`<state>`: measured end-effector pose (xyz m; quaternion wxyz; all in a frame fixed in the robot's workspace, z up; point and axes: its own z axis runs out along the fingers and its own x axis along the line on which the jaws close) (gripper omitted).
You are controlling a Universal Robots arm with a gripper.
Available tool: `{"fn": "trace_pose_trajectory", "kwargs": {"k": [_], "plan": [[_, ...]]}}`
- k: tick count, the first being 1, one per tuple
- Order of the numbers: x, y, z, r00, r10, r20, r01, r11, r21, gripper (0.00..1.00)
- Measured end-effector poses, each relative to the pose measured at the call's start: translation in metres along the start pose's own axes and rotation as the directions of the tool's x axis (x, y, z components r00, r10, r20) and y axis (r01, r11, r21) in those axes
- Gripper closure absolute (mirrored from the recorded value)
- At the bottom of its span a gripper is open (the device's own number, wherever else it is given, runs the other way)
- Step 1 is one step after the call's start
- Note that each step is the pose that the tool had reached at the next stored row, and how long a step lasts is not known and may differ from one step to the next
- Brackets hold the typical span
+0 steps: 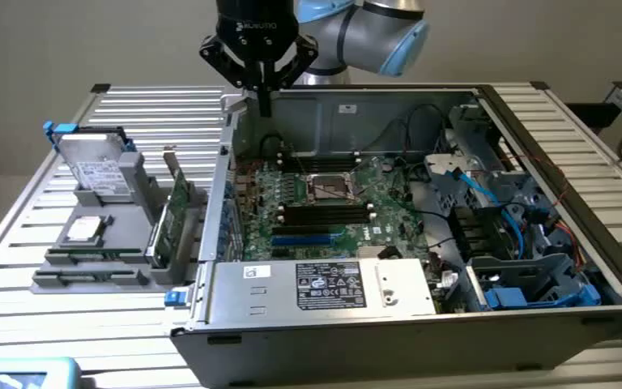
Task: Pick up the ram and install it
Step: 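Reach for the ram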
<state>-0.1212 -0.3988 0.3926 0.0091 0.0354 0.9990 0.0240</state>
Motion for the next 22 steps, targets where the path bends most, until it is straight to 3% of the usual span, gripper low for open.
{"fn": "trace_pose_trajectory", "kwargs": {"k": [16, 22], "plan": [[-0.0001, -0.0003, 0.0002, 1.0, 0.0, -0.0003, 0.0, 1.0, 0.0006, 0.89], [0.0019, -0.0081, 0.0002, 1.0, 0.001, -0.0011, -0.001, 1.0, 0.0019, 0.89]]}}
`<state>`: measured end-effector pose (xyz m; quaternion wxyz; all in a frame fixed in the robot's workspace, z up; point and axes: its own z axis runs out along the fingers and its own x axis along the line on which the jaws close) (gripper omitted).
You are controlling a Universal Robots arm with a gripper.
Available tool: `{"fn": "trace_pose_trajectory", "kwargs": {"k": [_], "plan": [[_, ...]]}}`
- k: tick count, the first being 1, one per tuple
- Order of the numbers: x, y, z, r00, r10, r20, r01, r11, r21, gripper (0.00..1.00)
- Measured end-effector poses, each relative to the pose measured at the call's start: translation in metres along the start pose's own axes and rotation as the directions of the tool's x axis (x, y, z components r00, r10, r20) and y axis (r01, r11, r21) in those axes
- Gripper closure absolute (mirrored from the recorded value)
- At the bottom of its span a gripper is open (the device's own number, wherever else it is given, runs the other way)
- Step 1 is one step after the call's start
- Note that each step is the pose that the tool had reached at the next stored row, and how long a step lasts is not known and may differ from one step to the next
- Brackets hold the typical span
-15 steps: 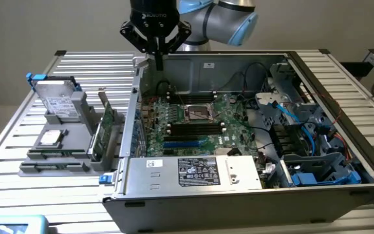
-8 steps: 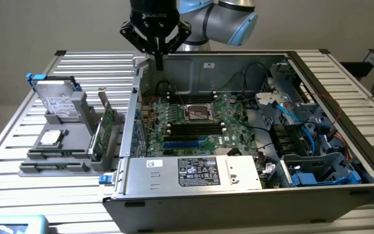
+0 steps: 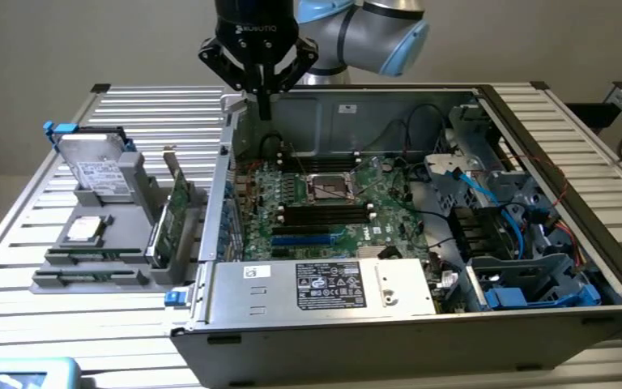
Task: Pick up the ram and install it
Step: 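Reach for the ram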
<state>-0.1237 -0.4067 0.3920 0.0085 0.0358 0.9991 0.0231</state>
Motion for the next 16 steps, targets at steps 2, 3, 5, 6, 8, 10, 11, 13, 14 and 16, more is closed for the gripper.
{"fn": "trace_pose_trajectory", "kwargs": {"k": [2, 3, 5, 6, 8, 10, 11, 13, 14, 16], "plan": [[0.006, -0.002, 0.0, 1.0, 0.0, 0.0, 0.0, 1.0, 0.0, 0.89], [0.009, -0.0026, 0.0, 1.0, 0.0, 0.0, 0.0, 1.0, 0.0, 0.89], [0.017, -0.004, 0.0, 1.0, 0.0, -0.0001, 0.0, 1.0, 0.0001, 0.89], [0.021, -0.0046, 0.0001, 1.0, 0.0, 0.0, 0.0, 1.0, 0.0, 0.89], [0.03, -0.0063, 0.0002, 1.0, 0.0, 0.0, 0.0, 1.0, 0.0, 0.89], [0.038, -0.0092, 0.0003, 1.0, 0.0, 0.0, 0.0, 1.0, 0.0001, 0.89], [0.042, -0.0112, 0.0003, 1.0, 0.0, 0.0, 0.0, 1.0, 0.0, 0.89], [0.05, -0.0152, 0.0004, 1.0, 0.0, -0.0001, 0.0, 1.0, 0.0, 0.89], [0.055, -0.0174, 0.0004, 1.0, 0.0, -0.0001, 0.0, 1.0, 0.0001, 0.89], [0.063, -0.0214, 0.0005, 1.0, 0.0, 0.0, 0.0, 1.0, 0.0, 0.89]]}}
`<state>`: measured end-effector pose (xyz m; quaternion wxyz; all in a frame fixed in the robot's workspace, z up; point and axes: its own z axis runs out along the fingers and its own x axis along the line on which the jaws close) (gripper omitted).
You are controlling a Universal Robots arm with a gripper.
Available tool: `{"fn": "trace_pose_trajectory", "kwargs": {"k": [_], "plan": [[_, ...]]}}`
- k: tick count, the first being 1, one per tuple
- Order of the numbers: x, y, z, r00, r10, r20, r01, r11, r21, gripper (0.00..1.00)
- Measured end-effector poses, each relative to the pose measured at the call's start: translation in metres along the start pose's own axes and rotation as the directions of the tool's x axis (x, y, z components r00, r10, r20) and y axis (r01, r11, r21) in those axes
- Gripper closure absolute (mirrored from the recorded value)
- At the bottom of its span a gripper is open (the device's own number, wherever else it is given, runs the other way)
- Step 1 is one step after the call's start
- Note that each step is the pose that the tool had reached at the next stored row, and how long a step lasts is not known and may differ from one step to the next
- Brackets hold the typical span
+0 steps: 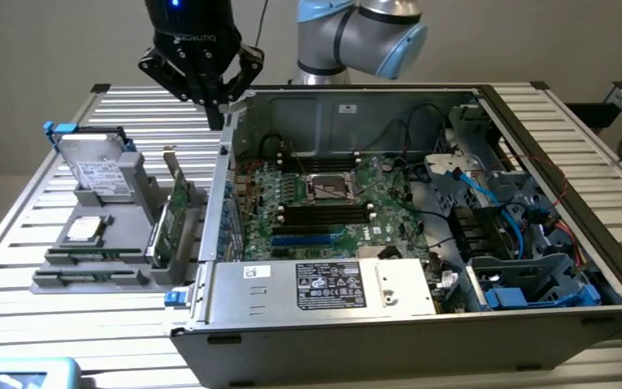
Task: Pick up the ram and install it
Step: 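Reach for the ram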
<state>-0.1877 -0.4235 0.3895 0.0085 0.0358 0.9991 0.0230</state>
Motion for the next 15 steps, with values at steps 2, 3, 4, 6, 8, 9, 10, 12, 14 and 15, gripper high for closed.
{"fn": "trace_pose_trajectory", "kwargs": {"k": [2, 3, 4, 6, 8, 9, 10, 12, 14, 15], "plan": [[0.008, -0.0033, 0.0002, 1.0, 0.0, -0.0001, 0.0, 1.0, 0.0, 0.89], [0.013, -0.005, 0.0004, 1.0, 0.0, 0.0, 0.0, 1.0, 0.0001, 0.89], [0.017, -0.0064, 0.0006, 1.0, 0.0, 0.0, 0.0, 1.0, 0.0, 0.89], [0.025, -0.0095, 0.001, 1.0, 0.0, 0.0, 0.0, 1.0, 0.0, 0.89], [0.033, -0.0129, 0.0017, 1.0, 0.0, 0.0, 0.0, 1.0, 0.0, 0.89], [0.037, -0.0148, 0.0021, 1.0, 0.0, 0.0, 0.0, 1.0, 0.0, 0.89], [0.04, -0.0173, 0.0026, 1.0, 0.0, -0.0001, 0.0, 1.0, 0.0, 0.89], [0.042, -0.0235, 0.0039, 1.0, 0.0, -0.0003, 0.0, 1.0, 0.0, 0.89], [0.044, -0.0298, 0.0057, 1.0, 0.0, -0.0012, 0.0, 1.0, 0.0001, 0.89], [0.045, -0.0331, 0.0068, 1.0, 0.0, -0.0015, 0.0, 1.0, 0.0001, 0.89]]}}
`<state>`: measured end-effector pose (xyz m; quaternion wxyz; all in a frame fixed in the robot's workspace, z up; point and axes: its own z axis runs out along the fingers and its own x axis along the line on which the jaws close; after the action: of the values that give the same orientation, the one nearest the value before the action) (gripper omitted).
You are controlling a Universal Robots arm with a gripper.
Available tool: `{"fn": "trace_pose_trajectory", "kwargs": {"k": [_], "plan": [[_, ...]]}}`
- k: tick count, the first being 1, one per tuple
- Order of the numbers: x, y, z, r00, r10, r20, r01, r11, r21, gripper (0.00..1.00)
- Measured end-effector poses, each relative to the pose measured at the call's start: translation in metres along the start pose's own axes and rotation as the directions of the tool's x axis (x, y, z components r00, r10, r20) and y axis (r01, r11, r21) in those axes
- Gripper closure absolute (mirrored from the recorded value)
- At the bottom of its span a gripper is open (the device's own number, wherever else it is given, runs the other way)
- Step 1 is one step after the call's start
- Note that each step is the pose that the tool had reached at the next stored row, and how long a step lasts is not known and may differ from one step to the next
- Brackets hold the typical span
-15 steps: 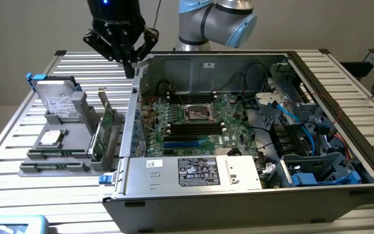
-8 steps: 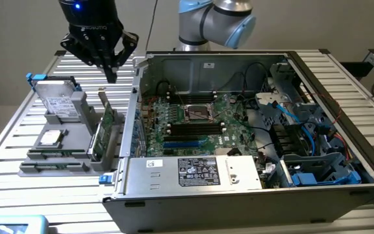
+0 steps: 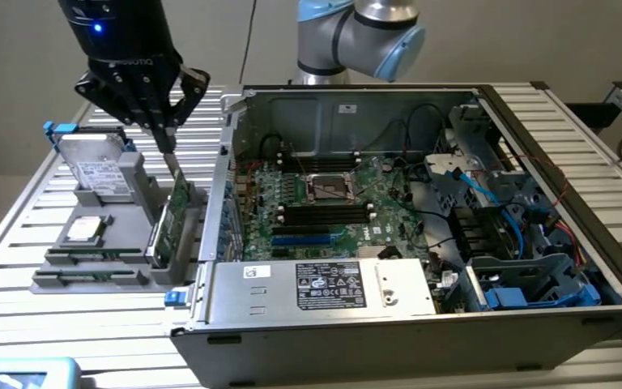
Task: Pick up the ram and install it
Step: 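Reach for the ram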
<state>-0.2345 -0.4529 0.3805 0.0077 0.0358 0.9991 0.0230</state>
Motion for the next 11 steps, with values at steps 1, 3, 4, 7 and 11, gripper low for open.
{"fn": "trace_pose_trajectory", "kwargs": {"k": [1, 3, 4, 7, 11], "plan": [[0.001, -0.003, 0.001, 1.0, 0.0, -0.0002, 0.0, 1.0, 0.0, 0.89], [0.003, -0.0087, 0.0028, 1.0, 0.0, -0.0008, 0.0, 1.0, 0.0001, 0.89], [0.004, -0.0115, 0.0038, 1.0, 0.0, -0.0009, 0.0, 1.0, 0.0001, 0.89], [0.011, -0.0173, 0.0062, 1.0, 0.0, -0.0018, 0.0, 1.0, 0.0001, 0.89], [0.029, -0.0206, 0.0082, 1.0, 0.0, -0.0022, 0.0, 1.0, 0.0001, 0.89]]}}
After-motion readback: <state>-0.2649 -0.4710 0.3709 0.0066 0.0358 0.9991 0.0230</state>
